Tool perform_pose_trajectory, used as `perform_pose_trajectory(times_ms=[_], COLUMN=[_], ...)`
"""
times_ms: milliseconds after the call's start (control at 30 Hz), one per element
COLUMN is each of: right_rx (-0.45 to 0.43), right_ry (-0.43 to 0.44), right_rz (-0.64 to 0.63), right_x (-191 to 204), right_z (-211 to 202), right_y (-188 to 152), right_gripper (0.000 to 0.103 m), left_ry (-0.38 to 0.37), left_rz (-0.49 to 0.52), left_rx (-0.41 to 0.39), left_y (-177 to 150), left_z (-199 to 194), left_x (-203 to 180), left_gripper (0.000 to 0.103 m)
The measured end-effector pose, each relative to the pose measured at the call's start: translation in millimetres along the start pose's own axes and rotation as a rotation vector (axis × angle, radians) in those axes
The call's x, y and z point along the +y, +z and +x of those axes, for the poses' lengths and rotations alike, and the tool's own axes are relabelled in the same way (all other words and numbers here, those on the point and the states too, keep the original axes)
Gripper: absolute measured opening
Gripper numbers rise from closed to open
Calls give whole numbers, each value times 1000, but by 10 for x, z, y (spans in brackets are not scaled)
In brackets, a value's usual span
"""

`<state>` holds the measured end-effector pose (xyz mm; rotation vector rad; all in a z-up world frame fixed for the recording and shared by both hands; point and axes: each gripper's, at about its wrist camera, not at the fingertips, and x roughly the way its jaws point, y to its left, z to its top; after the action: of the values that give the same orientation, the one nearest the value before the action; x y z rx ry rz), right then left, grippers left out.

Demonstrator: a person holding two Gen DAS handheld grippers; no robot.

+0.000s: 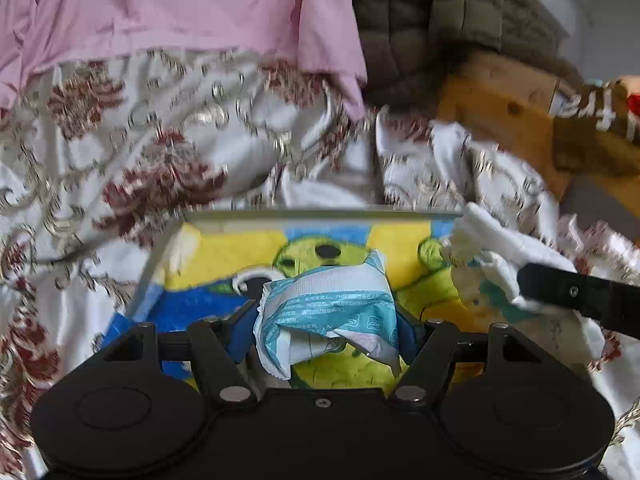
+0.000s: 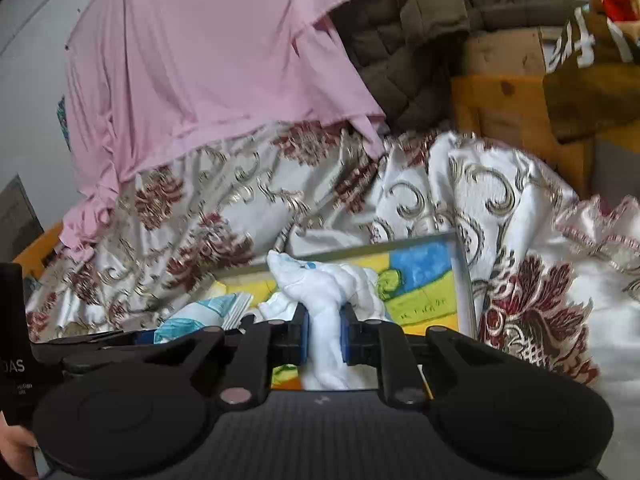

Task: Organize soft objects
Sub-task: 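Carry both cloths in the grippers over the painted tray, lowering, then open both grippers to release the cloths into the tray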

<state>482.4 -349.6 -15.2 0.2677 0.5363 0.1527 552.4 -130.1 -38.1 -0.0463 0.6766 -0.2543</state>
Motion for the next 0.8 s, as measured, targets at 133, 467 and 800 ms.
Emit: perform_pose_trajectory(times_ms=[133,467,800], right_rx=[30,44,53], right_ry=[2,-2,3], right_rz=[17,46,27], right_x=[-40,-12,123], right_z=[78,47,-133], right_y=[-43,-52,-23], right_gripper=[17,30,49], left_ry=[10,35,27], left_rz=[4,23,17], left_rx=[59,79,85], left_y=[-57,-54,-111], left_z=[122,37,-202], left_x=[-11,-68,-27], left_gripper=[70,78,85])
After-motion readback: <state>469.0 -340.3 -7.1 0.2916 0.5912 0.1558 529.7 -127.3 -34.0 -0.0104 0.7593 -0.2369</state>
